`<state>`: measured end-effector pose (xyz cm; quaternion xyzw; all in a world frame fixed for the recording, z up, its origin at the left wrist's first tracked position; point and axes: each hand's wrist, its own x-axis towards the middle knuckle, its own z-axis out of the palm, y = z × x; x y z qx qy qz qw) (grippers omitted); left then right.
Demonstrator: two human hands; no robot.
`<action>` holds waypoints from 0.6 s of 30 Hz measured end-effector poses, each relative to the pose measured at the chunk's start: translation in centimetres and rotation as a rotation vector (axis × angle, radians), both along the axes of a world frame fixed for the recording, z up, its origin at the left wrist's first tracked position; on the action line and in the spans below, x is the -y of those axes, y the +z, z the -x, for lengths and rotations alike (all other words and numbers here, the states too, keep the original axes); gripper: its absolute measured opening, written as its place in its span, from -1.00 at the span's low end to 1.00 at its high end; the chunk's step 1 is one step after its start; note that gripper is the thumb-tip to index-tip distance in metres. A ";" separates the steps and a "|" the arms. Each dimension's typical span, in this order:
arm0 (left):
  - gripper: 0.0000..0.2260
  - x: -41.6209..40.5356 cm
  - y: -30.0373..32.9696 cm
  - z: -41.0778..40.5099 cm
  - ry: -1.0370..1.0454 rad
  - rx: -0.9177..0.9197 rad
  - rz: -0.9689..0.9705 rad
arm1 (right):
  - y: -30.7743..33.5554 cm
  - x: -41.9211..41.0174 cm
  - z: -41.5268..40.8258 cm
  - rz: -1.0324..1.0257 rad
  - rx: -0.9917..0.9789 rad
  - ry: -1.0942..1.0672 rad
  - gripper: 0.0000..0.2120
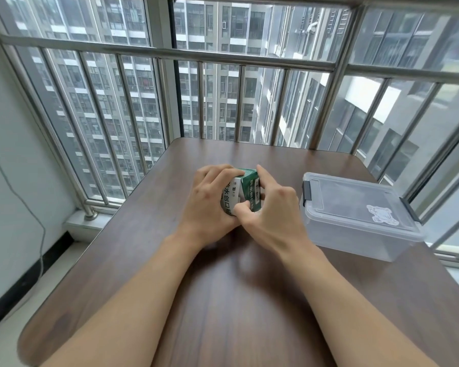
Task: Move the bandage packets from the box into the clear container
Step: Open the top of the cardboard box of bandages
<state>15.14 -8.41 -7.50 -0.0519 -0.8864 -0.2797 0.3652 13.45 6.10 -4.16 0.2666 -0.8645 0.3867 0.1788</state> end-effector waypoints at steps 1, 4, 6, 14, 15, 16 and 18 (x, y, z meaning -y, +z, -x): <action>-0.51 0.0 0.0 0.0 0.001 -0.002 0.002 | 0.1 -0.1 -0.1 -0.020 0.001 0.005 -0.23; -0.50 0.0 -0.1 0.0 0.002 0.000 0.003 | 0.3 -0.3 -0.2 -0.067 -0.009 0.016 -0.26; -0.50 0.0 -0.2 0.1 0.001 0.000 0.002 | 0.5 -0.4 -0.4 -0.096 -0.003 0.037 -0.26; -0.48 -0.1 -0.2 0.1 0.013 -0.022 -0.006 | 0.3 -0.5 0.0 -0.187 0.010 0.099 -0.28; -0.48 0.0 -0.2 0.1 0.015 -0.032 -0.004 | 0.2 -0.6 0.2 -0.173 0.018 0.093 -0.30; -0.47 0.1 -0.2 0.1 0.016 -0.042 -0.002 | 0.1 -0.7 0.4 -0.141 0.034 0.083 -0.32; -0.43 0.2 -0.3 0.2 0.029 -0.067 -0.017 | 0.0 -1.0 0.7 -0.043 0.078 0.072 -0.35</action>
